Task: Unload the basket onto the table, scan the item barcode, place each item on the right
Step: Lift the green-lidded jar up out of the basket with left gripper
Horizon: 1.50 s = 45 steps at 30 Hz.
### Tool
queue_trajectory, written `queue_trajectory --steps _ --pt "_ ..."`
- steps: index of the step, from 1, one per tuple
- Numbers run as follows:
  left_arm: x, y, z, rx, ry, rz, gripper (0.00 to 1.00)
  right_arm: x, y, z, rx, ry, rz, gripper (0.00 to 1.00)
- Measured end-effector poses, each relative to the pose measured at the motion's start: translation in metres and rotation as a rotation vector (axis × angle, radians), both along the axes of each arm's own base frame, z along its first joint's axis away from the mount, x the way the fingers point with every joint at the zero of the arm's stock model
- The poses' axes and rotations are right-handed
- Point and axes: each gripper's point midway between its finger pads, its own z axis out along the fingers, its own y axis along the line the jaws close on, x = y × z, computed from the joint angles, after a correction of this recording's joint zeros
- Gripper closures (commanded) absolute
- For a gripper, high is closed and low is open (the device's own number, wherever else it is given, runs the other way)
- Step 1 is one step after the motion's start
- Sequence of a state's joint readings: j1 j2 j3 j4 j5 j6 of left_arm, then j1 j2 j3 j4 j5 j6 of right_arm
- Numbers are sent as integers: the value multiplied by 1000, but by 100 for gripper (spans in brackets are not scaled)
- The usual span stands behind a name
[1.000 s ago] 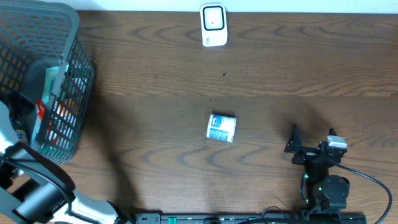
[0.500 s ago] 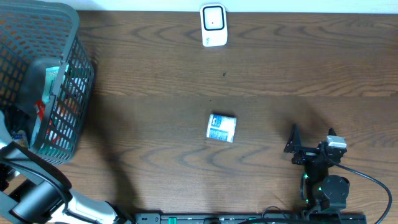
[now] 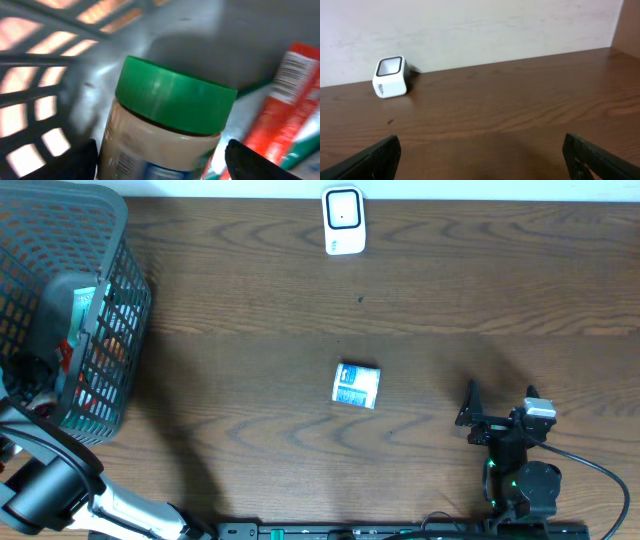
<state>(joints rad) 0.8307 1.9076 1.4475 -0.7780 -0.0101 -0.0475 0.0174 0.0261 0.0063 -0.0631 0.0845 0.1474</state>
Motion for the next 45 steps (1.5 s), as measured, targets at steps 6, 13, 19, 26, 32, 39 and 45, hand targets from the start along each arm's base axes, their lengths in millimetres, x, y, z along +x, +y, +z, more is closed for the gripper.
queue_trajectory --steps 6,13,19,26,32,39,45 --pt "10 -6 0 -36 -52 -16 20 0 0 0 0 0 0 1" --pt "15 -5 2 -33 -79 -22 20 0 0 0 0 0 0 1" --pt "16 -4 -5 -34 -81 -22 20 0 0 0 0 0 0 1" --pt "15 -5 -13 -50 -69 -20 31 0 0 0 0 0 0 1" --pt "19 -2 -1 -34 -91 -14 36 0 0 0 0 0 0 1" --pt "40 19 116 193 -323 8 36 0 0 0 0 0 0 1" --pt "33 7 257 442 -619 32 36 0 0 0 0 0 0 1"
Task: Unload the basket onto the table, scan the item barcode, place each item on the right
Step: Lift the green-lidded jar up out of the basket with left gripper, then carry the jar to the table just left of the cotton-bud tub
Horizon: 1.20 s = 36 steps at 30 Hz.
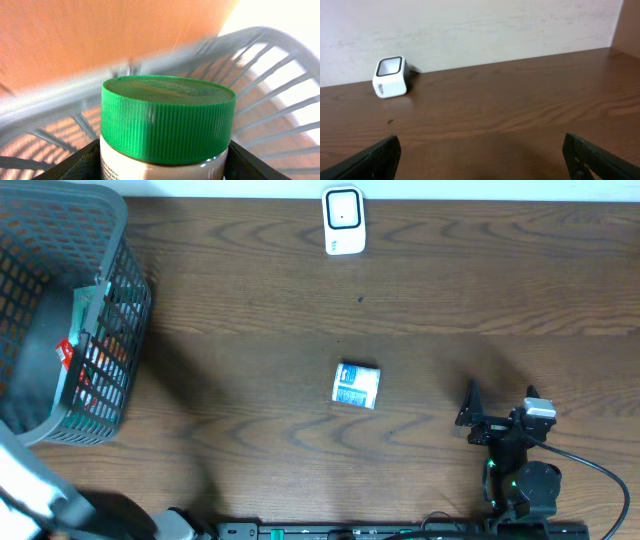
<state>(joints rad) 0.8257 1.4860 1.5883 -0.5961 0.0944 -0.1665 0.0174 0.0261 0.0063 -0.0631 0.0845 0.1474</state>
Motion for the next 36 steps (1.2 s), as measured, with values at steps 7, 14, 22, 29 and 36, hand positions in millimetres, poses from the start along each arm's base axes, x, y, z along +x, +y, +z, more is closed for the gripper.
queue_trajectory --steps 7,14,22,29,36 --pt "0 -85 91 123 -201 -146 36 0 0 0 0 0 0 1" --pt "12 -214 76 -8 -139 -461 36 0 0 0 0 0 0 1" --pt "17 -333 -9 -206 181 -792 36 0 0 0 0 0 0 1" --pt "19 -411 -129 -300 587 -974 36 0 0 0 0 0 0 1" --pt "5 -459 -209 -313 872 -1064 36 0 0 0 0 0 0 1"
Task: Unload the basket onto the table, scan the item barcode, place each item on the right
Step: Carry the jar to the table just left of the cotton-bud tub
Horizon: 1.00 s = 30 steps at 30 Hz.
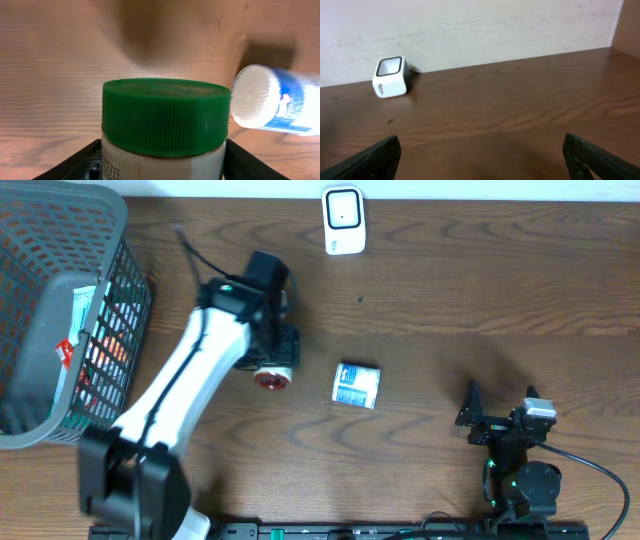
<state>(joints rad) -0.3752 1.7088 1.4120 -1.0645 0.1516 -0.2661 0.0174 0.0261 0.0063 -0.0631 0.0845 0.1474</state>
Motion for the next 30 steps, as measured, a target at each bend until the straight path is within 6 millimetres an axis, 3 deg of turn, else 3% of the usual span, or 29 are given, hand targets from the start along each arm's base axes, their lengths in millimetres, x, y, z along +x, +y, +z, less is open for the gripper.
queue_trajectory --steps 7,11,16,30 --pt "-4 -18 -52 52 121 -53 36 0 0 0 0 0 0 1" --pt "-1 -26 -70 58 136 -59 31 0 0 0 0 0 0 1" --pt "0 -27 -71 58 136 -45 21 0 0 0 0 0 0 1" --pt "-2 -26 -71 62 146 -42 19 0 0 0 0 0 0 1"
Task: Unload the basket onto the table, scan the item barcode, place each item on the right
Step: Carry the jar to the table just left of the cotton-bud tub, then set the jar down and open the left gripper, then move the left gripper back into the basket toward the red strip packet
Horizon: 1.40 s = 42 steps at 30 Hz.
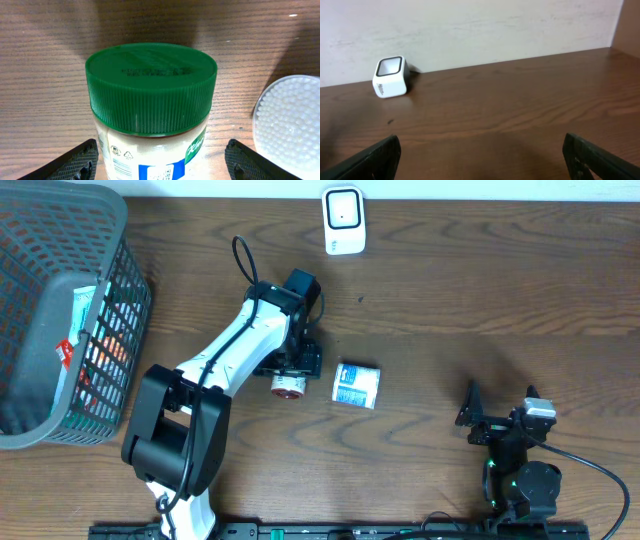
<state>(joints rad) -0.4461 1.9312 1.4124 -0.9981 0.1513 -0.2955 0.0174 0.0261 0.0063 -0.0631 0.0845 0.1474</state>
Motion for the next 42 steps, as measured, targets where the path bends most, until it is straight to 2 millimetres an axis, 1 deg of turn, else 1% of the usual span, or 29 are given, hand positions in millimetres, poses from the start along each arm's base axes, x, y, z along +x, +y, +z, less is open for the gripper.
queue_trajectory --steps 11,14,15,19,21,24,26,28,30,31,32,34,36,38,39,41,42 --pt "4 -1 1 -4 -19 0 18 0 0 0 0 0 0 1" --pt "7 3 7 12 -47 -1 17 0 0 0 0 0 0 1" --pt "9 4 11 17 -63 -1 14 0 0 0 0 0 0 1" --pt "17 9 39 20 -160 2 13 0 0 0 0 0 0 1" --pt "22 12 58 22 -225 4 10 0 0 0 0 0 0 1" --pt "30 21 92 25 -335 20 9 0 0 0 0 0 0 1" --pt "36 32 121 14 -419 54 9 0 0 0 0 0 0 1" --pt "44 50 152 3 -506 107 9 0 0 0 0 0 0 1" --pt "51 77 189 -10 -608 190 9 0 0 0 0 0 0 1" --pt "54 96 209 -14 -665 244 9 0 0 0 0 0 0 1" --pt "56 111 225 -12 -711 291 9 0 0 0 0 0 0 1" --pt "58 156 262 2 -829 419 9 0 0 0 0 0 0 1" --pt "53 202 290 36 -925 547 9 0 0 0 0 0 0 1" --pt "41 246 306 79 -982 680 9 0 0 0 0 0 0 1" --pt "34 265 309 102 -990 735 9 0 0 0 0 0 0 1" --pt "23 294 307 139 -981 825 9 0 0 0 0 0 0 1" --pt "18 308 302 151 -963 872 9 0 0 0 0 0 0 1"
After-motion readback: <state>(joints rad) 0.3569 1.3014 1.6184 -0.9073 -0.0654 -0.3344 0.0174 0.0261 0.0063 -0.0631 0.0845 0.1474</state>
